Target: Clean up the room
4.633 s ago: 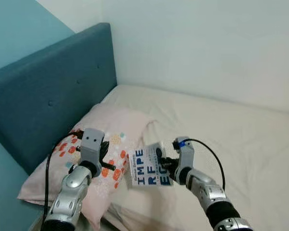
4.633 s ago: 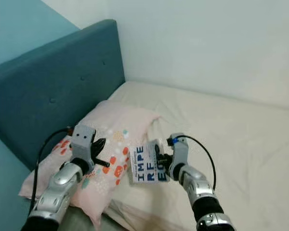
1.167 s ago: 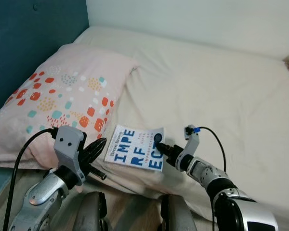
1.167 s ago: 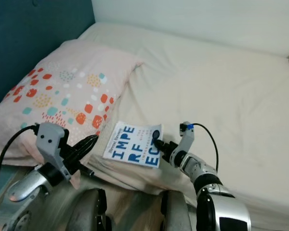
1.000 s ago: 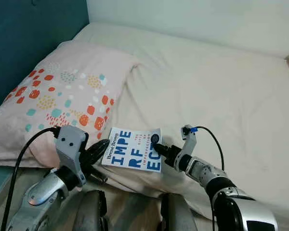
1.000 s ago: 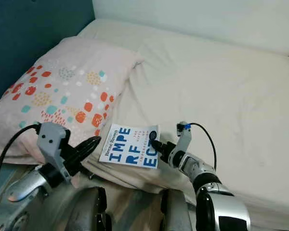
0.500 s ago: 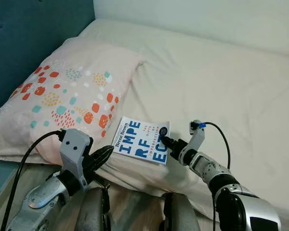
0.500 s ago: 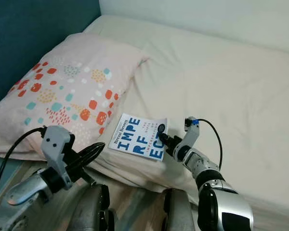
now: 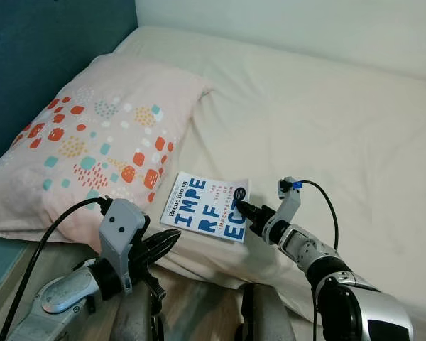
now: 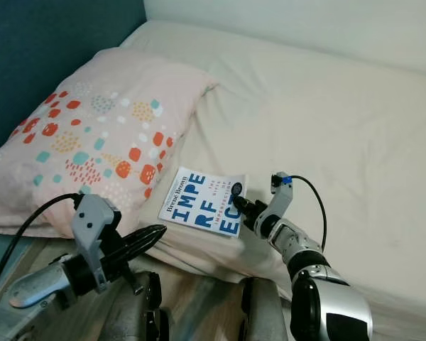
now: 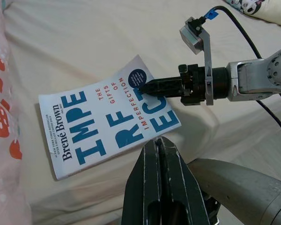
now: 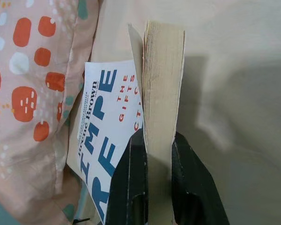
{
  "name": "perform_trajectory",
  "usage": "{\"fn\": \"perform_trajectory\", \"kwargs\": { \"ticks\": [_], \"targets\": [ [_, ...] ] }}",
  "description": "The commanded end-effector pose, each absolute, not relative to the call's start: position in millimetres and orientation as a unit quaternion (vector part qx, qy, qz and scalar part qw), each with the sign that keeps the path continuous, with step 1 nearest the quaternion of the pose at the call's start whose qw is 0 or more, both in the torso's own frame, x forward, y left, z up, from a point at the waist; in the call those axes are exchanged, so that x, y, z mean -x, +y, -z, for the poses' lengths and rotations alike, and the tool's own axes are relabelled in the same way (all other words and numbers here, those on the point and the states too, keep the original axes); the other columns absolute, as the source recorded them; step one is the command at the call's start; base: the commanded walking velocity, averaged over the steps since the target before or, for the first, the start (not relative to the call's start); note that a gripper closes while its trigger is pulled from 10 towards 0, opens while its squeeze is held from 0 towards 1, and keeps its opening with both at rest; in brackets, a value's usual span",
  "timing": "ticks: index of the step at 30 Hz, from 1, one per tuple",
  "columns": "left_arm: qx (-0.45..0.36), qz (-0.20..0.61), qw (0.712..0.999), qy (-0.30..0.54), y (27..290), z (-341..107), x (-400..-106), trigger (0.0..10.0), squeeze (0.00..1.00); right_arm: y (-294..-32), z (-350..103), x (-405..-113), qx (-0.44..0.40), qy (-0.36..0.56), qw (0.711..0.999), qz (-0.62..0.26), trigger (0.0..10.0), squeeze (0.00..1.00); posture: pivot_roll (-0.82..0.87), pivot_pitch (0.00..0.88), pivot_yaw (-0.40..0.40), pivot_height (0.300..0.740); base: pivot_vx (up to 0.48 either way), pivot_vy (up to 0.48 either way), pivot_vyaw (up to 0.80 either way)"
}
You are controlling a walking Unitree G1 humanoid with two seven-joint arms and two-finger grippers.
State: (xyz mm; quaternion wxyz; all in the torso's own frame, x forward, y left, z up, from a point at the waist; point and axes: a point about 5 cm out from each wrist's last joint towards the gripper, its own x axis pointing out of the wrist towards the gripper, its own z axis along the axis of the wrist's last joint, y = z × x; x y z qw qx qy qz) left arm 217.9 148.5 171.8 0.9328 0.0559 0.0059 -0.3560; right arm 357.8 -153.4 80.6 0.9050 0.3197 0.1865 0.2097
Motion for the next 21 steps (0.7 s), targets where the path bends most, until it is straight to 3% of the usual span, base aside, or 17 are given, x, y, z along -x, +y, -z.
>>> {"fn": "perform_trajectory", "kwargs": {
  "ticks": [1, 2, 7, 8, 9, 10, 11, 21],
  "targets": [
    [-0.063, 0.359, 0.931, 0.020, 151, -167, -216, 10.0, 0.00, -153, -76, -355, -0.322, 0.196, 0.904, -0.202, 10.0, 0.33, 0.24, 0.291, -0.079, 0.596, 0.000, 0.000, 0.00],
    [-0.064, 0.360, 0.931, 0.020, 151, -167, -216, 10.0, 0.00, -154, -75, -355, -0.321, 0.198, 0.905, -0.198, 10.0, 1.00, 0.24, 0.287, -0.080, 0.596, 0.000, 0.000, 0.00],
    [-0.064, 0.362, 0.930, 0.021, 151, -167, -217, 10.0, 0.00, -157, -74, -355, -0.313, 0.201, 0.910, -0.185, 10.0, 1.00, 0.24, 0.277, -0.077, 0.596, 0.000, 0.000, 0.00],
    [-0.062, 0.363, 0.929, 0.020, 150, -168, -217, 10.0, 0.00, -159, -74, -356, -0.307, 0.201, 0.914, -0.175, 10.0, 0.60, 0.23, 0.270, -0.075, 0.596, 0.000, 0.000, 0.00],
    [-0.062, 0.363, 0.929, 0.020, 150, -168, -217, 10.0, 0.00, -159, -74, -356, -0.307, 0.201, 0.914, -0.175, 10.0, 0.60, 0.23, 0.270, -0.075, 0.596, 0.000, 0.000, 0.00],
    [-0.061, 0.365, 0.929, 0.018, 149, -168, -218, 10.0, 0.00, -163, -74, -356, -0.302, 0.199, 0.917, -0.168, 10.0, 0.05, 0.23, 0.267, -0.074, 0.596, 0.000, 0.000, 0.00],
    [-0.059, 0.366, 0.928, 0.017, 147, -168, -218, 10.0, 0.00, -165, -75, -357, -0.300, 0.198, 0.919, -0.161, 10.0, 0.00, 0.22, 0.259, -0.070, 0.596, 0.000, 0.000, 0.00],
    [-0.035, 0.376, 0.926, -0.002, 136, -167, -231, 10.0, 0.00, -191, -82, -358, -0.285, 0.188, 0.930, -0.135, 10.0, 0.00, 0.13, 0.169, -0.054, 0.596, 0.000, 0.000, 0.00]
  ]
}}
